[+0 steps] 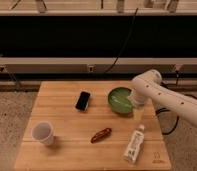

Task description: Push the ceramic bowl across the table

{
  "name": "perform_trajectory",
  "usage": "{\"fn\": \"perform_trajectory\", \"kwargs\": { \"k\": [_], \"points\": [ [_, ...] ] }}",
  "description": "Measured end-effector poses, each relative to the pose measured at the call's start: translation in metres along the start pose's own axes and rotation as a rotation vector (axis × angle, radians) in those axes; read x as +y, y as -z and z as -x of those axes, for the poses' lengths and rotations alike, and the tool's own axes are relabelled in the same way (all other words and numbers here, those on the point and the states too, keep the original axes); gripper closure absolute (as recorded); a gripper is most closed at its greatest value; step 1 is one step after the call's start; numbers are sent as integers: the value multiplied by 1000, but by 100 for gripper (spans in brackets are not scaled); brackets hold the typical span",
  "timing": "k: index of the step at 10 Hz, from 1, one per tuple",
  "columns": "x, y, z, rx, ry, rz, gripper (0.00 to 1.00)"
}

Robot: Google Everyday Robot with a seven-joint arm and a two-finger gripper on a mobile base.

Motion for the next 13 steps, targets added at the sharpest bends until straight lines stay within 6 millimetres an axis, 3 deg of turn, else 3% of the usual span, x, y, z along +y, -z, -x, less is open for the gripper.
{"fn": "perform_trajectory", "kwargs": {
  "k": [13],
  "points": [
    [-27, -20, 11, -4, 53, -9, 20]
  ]
}}
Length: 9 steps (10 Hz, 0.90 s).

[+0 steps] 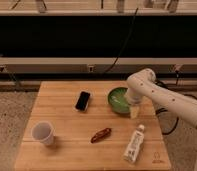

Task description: Push the ceramic bowl across the table

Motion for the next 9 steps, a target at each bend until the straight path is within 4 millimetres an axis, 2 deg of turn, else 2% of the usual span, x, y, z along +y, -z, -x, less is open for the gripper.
{"fn": "perform_trajectory", "kwargs": {
  "k": [8, 9],
  "points": [
    [-10, -7, 0, -3, 6, 0, 23],
    [-11, -8, 0, -4, 5, 0, 30]
  ]
}}
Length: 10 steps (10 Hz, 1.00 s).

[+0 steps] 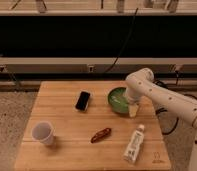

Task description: Push the ceramic bowl across the table

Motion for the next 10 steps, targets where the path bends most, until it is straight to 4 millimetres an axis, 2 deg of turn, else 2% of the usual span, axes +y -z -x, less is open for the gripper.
{"fn": "perform_trajectory", "kwargs": {
  "k": [6, 7, 9, 10],
  "points": [
    [-10, -3, -5, -10, -7, -10, 91],
    [-11, -4, -4, -8, 9, -6, 98],
    [-12, -7, 8, -3, 45, 10, 100],
    [-15, -9, 22, -8, 72, 13, 100]
  ]
}}
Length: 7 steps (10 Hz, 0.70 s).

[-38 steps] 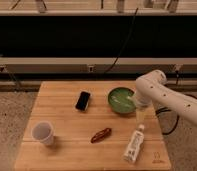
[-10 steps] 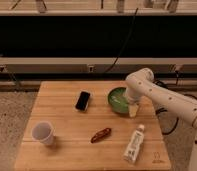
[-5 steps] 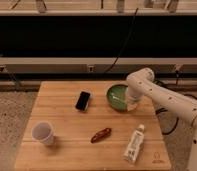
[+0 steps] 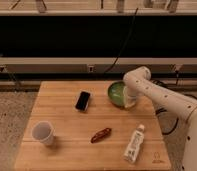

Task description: Push the ceramic bowl across the table

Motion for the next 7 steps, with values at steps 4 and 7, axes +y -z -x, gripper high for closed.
{"fn": "perform_trajectory", "kwargs": {
  "k": [4, 7],
  "points": [
    [-6, -1, 22, -1, 86, 23, 100],
    [-6, -2, 48, -3, 148, 38, 100]
  ]
}}
